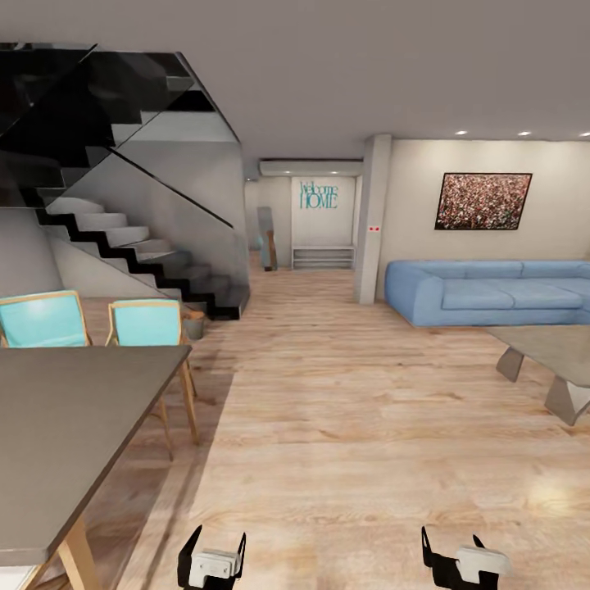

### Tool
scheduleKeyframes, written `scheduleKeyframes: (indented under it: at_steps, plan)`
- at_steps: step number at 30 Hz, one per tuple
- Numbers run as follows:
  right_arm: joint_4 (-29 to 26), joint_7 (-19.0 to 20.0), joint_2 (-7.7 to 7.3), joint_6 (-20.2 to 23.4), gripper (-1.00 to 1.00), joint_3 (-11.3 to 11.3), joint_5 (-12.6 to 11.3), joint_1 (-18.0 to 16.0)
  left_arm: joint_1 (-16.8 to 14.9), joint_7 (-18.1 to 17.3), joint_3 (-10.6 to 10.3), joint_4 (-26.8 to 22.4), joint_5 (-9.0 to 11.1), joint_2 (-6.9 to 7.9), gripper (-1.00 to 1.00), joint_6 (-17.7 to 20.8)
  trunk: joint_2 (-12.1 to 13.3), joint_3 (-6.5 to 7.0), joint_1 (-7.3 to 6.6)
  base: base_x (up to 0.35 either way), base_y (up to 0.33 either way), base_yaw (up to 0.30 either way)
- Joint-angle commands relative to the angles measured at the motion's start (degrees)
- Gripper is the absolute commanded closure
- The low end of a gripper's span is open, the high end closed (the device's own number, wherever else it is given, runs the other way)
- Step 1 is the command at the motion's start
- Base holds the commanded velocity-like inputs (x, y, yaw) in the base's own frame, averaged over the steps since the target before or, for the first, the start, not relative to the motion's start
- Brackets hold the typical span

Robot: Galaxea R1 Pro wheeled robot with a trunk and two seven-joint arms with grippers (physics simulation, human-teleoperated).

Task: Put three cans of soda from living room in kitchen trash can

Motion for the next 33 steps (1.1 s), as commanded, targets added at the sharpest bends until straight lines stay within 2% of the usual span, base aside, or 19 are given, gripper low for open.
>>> scheduleKeyframes:
  at_steps: [1,8,33]
  plan:
    - [0.0,0.0,0.0,0.0,-1.0,0.0,0.0,0.0,0.0,0.0,0.0,0.0,0.0,0.0,-1.0,0.0,0.0,0.0,0.0,0.263,-0.131,0.0]
    - [0.0,0.0,0.01,0.0,-1.0,0.0,0.0,0.0,0.0,0.0,0.0,0.0,0.0,-0.02,-1.0,0.0,0.0,0.0,0.0,0.263,-0.131,0.089]
    - [0.3,0.0,0.1,0.0,-1.0,0.0,0.1,0.0,0.0,0.0,0.0,0.1,0.0,0.03,-1.0,0.0,0.0,0.0,0.0,0.263,-0.13,0.18]
